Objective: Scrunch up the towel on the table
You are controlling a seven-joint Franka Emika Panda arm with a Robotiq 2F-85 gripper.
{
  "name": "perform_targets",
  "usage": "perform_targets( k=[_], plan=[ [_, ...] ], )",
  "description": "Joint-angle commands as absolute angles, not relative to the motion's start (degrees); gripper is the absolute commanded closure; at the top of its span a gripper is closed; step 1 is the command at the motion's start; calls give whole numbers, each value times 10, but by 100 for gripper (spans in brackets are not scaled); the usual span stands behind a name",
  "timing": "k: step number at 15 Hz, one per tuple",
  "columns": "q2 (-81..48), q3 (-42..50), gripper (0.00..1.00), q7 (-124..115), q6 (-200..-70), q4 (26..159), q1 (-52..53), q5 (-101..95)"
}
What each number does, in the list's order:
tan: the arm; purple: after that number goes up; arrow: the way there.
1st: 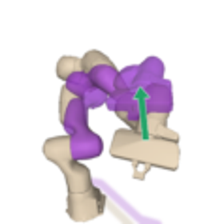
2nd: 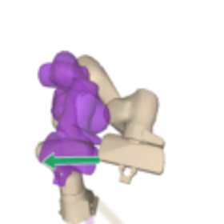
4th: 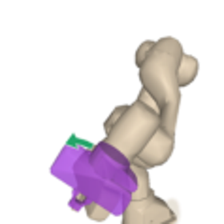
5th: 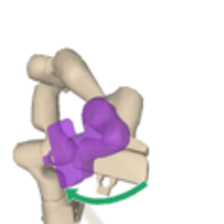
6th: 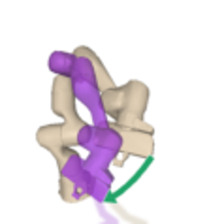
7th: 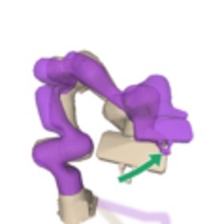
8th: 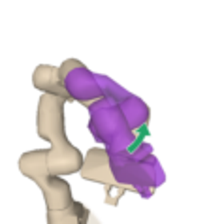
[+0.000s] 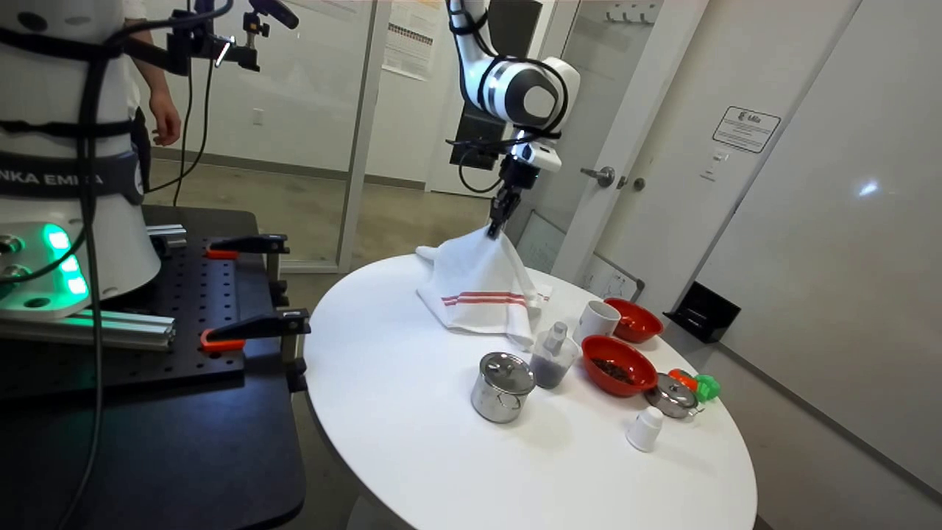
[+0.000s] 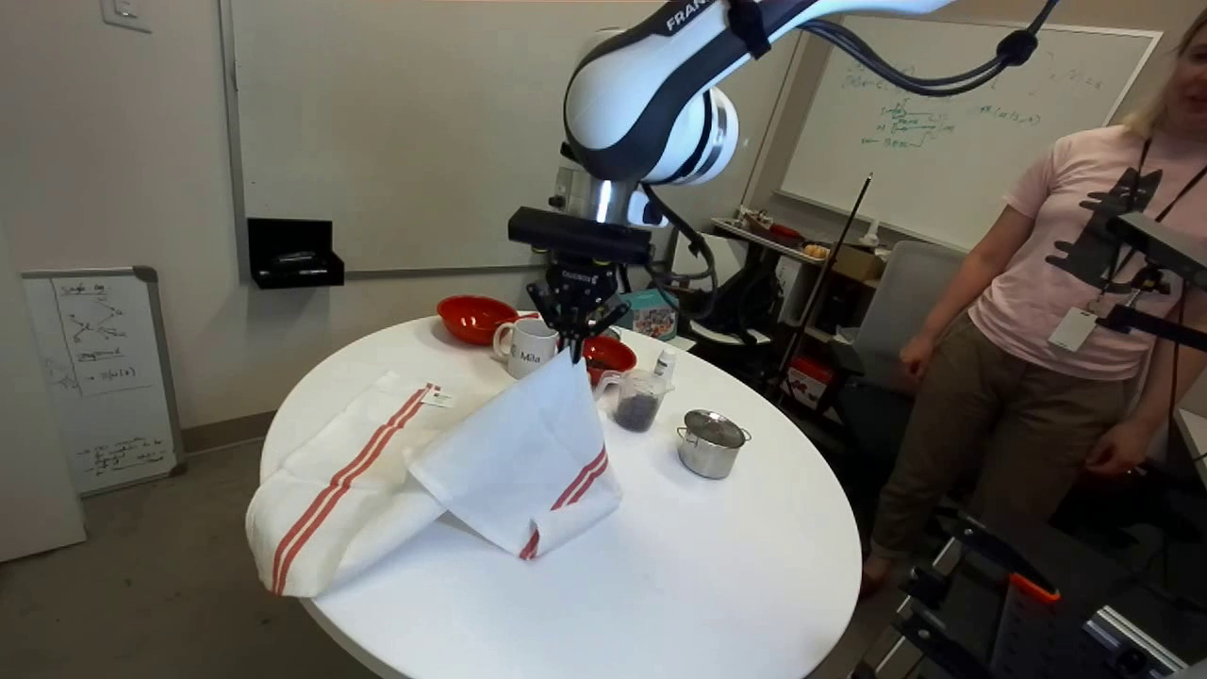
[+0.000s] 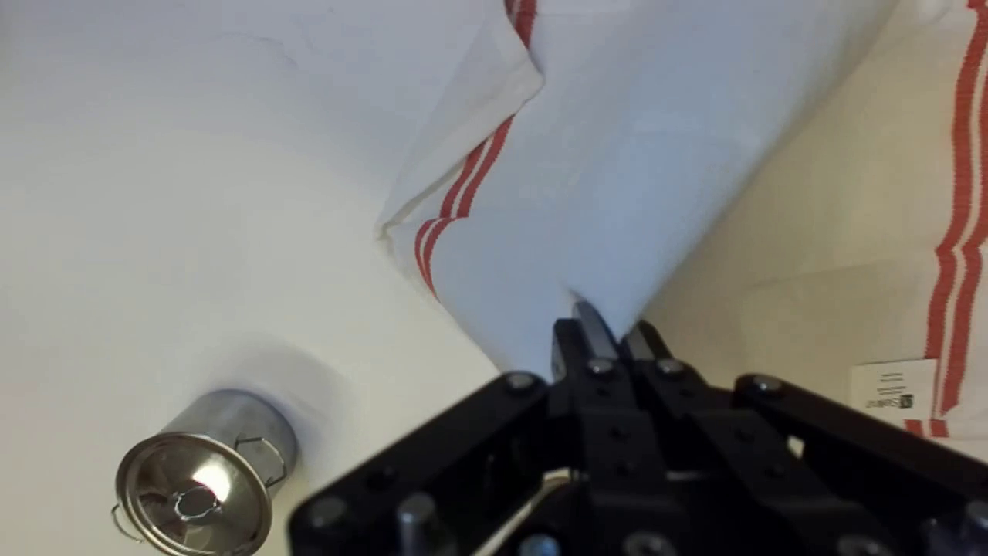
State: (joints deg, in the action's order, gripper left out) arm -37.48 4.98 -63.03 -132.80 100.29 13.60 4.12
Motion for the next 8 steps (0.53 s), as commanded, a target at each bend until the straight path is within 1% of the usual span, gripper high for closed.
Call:
perform_targets(
  k=[1, 8],
  plan=[
    [-307, 48, 99, -628, -1283, 1022, 142, 7],
    [-239, 35, 99, -635, -1175, 972, 145, -58]
  ],
)
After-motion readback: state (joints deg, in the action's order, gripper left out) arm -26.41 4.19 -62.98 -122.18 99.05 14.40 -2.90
